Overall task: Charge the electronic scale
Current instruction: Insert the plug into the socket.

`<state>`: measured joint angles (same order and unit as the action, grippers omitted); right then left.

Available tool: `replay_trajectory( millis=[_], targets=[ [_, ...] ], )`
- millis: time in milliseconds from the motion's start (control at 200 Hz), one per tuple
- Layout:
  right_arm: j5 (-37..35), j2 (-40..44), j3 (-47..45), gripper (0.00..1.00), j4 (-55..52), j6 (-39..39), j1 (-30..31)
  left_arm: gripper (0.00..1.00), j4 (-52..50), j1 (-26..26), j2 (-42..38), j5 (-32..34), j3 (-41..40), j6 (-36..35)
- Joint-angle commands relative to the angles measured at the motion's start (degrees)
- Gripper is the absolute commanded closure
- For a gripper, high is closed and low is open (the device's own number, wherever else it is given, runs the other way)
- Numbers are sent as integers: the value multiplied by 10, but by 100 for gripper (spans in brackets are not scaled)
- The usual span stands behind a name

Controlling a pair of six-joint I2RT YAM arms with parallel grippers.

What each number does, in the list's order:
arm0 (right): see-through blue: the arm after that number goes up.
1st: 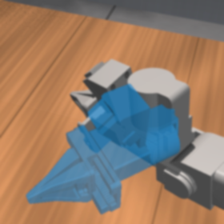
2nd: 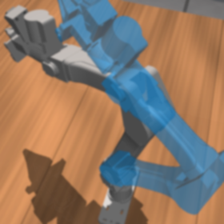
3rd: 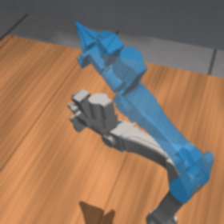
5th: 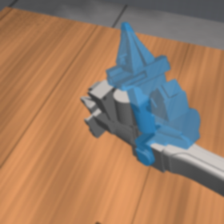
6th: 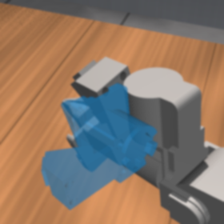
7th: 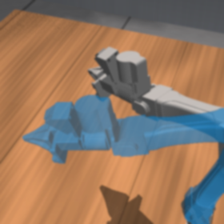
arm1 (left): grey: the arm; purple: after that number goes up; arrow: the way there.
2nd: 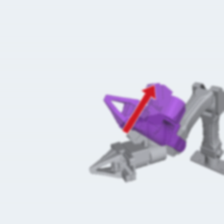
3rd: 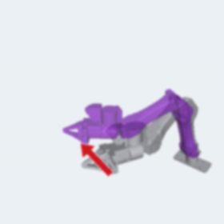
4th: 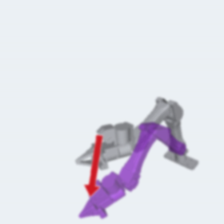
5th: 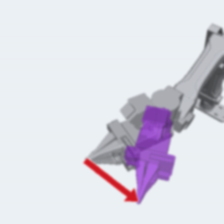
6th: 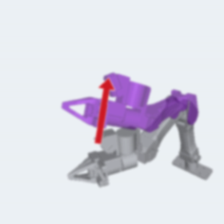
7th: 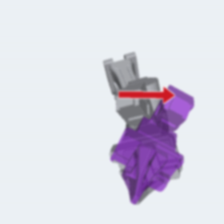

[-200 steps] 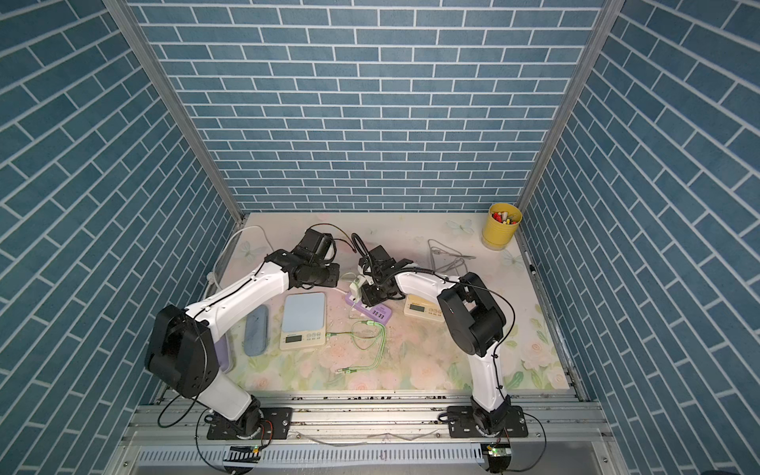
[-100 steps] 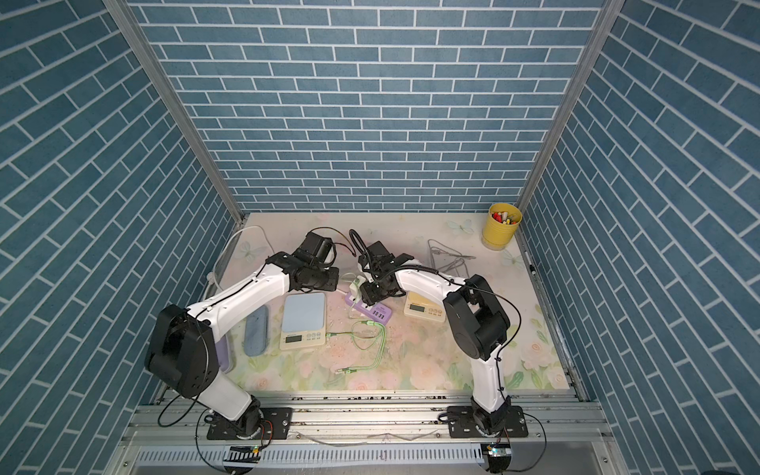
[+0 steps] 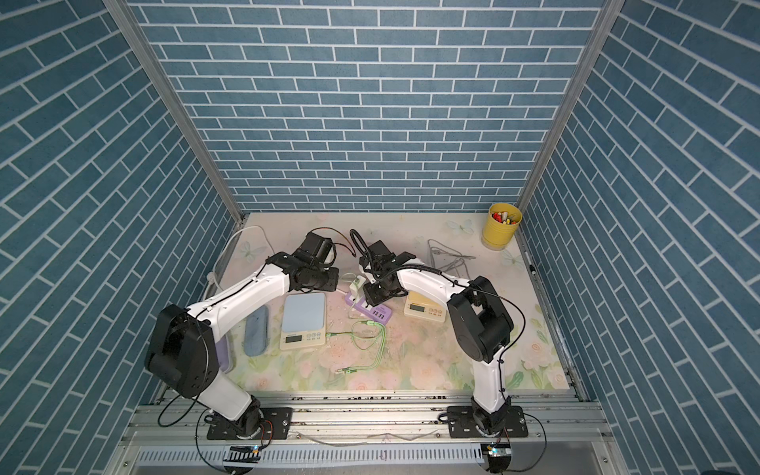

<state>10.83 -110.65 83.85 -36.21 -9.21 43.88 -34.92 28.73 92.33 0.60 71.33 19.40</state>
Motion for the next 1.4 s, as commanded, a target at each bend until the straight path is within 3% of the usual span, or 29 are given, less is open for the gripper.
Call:
replay_trajectory(
  millis=[0, 75, 150, 585, 1395],
  targets=[
    [-15, 7, 20, 77, -47, 28, 2, 63, -12, -3, -15, 8, -5, -8],
    [-28, -4, 40, 92, -70, 41, 2, 62, -12, -3, -16, 10, -5, -8],
    [-35, -19, 65, 100, -97, 53, 2, 63, -14, -3, -18, 12, -5, -8],
    [-38, -101, 131, 100, -159, 92, 25, 63, -23, -13, -26, 19, -7, -16],
    [-54, -76, 126, 100, -220, 175, 29, 62, -22, -18, -30, 17, -14, -15]
  ],
)
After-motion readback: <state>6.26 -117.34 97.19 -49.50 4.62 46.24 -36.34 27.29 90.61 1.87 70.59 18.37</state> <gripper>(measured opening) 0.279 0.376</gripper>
